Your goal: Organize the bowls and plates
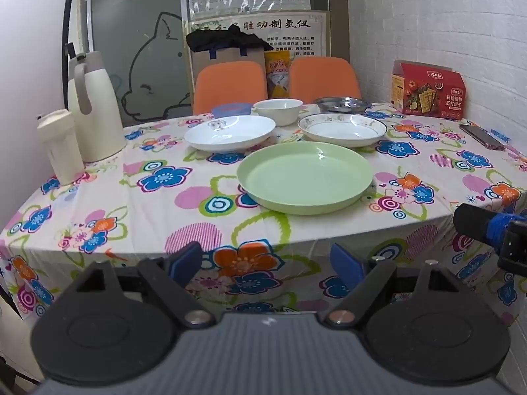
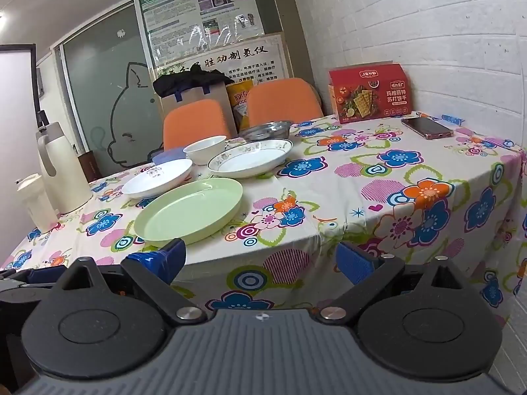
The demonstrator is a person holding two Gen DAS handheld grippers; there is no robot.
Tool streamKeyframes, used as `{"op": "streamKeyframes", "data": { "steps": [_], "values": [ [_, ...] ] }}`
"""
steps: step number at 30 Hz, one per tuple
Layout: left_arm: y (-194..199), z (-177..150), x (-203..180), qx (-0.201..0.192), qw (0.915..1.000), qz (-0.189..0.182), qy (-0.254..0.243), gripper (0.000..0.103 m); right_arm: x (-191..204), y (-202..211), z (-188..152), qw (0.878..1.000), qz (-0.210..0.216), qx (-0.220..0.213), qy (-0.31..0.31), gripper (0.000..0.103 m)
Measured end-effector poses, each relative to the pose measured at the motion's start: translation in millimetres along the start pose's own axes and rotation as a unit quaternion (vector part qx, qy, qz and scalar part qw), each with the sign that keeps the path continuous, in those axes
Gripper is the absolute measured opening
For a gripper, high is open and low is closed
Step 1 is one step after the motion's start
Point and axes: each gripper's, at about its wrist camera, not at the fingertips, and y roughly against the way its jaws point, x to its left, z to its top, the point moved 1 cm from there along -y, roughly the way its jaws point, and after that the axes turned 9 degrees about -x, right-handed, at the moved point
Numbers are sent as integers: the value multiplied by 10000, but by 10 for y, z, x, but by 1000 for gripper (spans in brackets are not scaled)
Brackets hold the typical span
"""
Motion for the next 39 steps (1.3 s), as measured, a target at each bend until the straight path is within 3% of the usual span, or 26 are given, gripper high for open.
{"op": "streamKeyframes", "data": {
  "steps": [11, 39],
  "values": [
    [9, -2, -23, 0, 10000, -22, -41, 84, 47, -122, -169, 9998, 25, 55, 212, 86],
    [13, 15, -23, 2, 9999, -45, -92, 84, 47, -152, -180, 9996, 55, 149, 247, 86]
  ]
}}
